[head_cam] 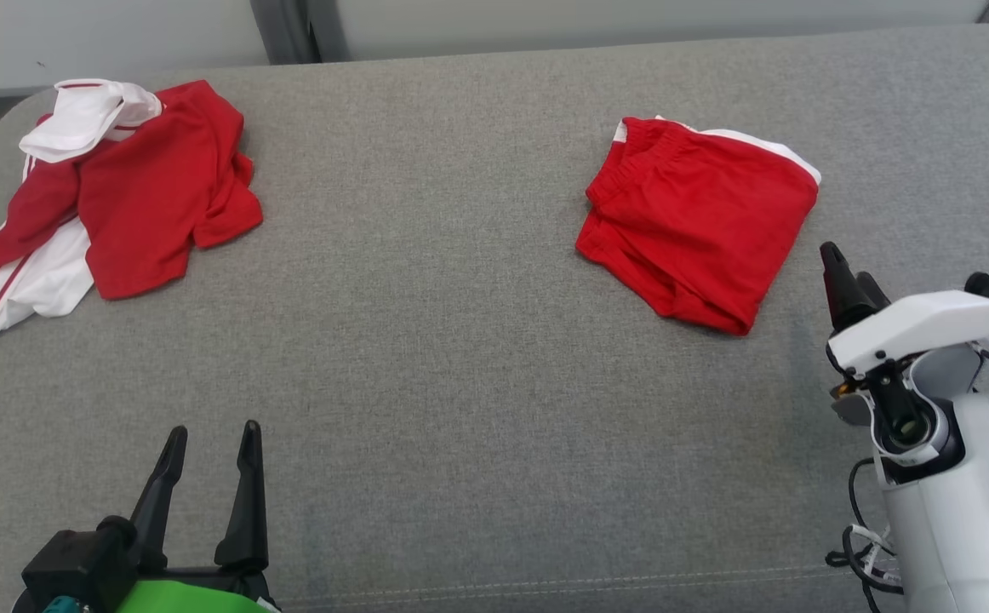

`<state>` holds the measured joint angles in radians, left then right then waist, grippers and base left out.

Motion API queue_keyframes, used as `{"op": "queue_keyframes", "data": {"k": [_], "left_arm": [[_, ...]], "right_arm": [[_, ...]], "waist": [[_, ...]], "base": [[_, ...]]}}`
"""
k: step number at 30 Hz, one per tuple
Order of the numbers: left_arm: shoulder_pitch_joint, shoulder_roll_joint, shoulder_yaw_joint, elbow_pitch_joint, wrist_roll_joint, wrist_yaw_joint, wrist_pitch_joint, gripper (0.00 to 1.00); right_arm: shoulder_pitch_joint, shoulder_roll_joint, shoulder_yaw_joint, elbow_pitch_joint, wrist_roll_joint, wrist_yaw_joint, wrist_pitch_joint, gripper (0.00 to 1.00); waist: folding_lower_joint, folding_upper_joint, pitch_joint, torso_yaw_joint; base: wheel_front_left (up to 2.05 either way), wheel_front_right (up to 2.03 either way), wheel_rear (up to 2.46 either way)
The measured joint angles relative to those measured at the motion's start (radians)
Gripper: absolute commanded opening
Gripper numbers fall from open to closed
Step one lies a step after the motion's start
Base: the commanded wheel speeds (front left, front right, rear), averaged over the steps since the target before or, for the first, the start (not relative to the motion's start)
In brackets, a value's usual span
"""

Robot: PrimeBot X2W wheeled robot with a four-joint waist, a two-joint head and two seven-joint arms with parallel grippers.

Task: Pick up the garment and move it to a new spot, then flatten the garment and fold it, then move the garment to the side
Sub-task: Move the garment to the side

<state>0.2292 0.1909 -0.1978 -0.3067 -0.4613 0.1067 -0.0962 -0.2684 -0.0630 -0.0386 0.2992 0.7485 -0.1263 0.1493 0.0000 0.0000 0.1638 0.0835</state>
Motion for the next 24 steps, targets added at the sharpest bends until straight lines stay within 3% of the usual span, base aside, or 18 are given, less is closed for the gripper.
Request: {"op": "queue_keyframes", "data": {"k": [11, 24], "left_arm": [[-0.045, -0.016, -0.017, 0.006, 0.000, -0.002, -0.001, 1.00], [-0.067, -0.021, -0.025, 0.029, -0.001, -0.011, -0.002, 1.00]], "right_arm": [[-0.119, 0.001, -0.005, 0.109, -0.065, 0.000, 0.081, 1.00], [-0.159, 0.008, -0.035, 0.208, -0.051, 0.000, 0.126, 1.00]], "waist": [[0.0000, 0.0000, 0.064, 0.028], [0.0000, 0.0000, 0.085, 0.033]], "base": [[0.00, 0.00, 0.00], [0.00, 0.00, 0.00]]}}
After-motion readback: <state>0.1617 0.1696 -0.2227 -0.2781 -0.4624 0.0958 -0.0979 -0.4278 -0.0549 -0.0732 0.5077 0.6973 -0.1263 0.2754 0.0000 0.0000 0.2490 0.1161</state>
